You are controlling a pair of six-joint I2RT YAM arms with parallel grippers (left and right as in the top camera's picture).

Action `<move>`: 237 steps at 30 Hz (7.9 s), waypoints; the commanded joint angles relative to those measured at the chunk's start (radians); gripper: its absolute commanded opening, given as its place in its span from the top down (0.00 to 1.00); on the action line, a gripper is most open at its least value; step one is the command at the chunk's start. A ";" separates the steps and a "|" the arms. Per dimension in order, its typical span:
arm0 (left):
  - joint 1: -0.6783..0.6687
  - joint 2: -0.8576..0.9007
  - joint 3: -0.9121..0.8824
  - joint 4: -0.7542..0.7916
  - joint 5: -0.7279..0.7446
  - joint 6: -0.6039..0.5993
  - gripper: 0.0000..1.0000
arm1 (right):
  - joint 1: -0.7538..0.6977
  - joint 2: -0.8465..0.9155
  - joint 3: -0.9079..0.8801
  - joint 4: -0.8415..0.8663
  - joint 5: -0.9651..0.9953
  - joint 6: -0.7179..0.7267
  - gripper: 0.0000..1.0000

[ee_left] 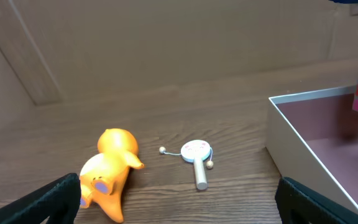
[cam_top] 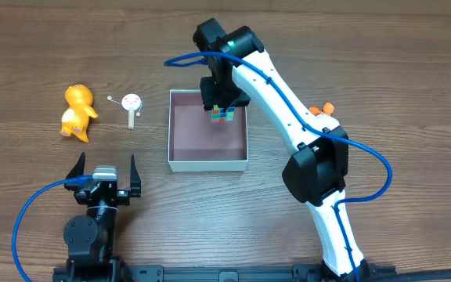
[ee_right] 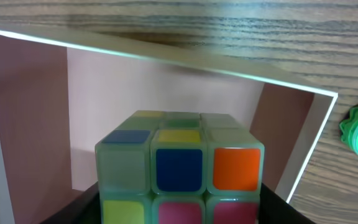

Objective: Pack container
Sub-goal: 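Lift the cube and carry it left over the box, then lower the cube into the box's right side and open the right gripper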

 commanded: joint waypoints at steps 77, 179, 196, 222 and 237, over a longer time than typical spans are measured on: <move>0.006 0.001 -0.003 0.001 0.017 0.018 0.00 | -0.041 -0.003 -0.116 -0.179 0.000 -0.043 0.96; 0.006 0.001 -0.003 0.001 0.017 0.018 0.00 | -0.029 -0.244 -0.602 0.397 -0.059 -0.182 0.96; 0.006 0.001 -0.003 0.001 0.017 0.018 0.00 | -0.030 -0.231 -0.602 0.436 0.009 -0.179 0.96; 0.006 0.001 -0.003 0.001 0.017 0.018 0.00 | -0.030 -0.231 -0.602 0.396 0.138 -0.175 0.96; 0.006 0.001 -0.003 0.001 0.017 0.018 0.00 | -0.030 -0.231 -0.602 0.417 0.164 -0.175 0.96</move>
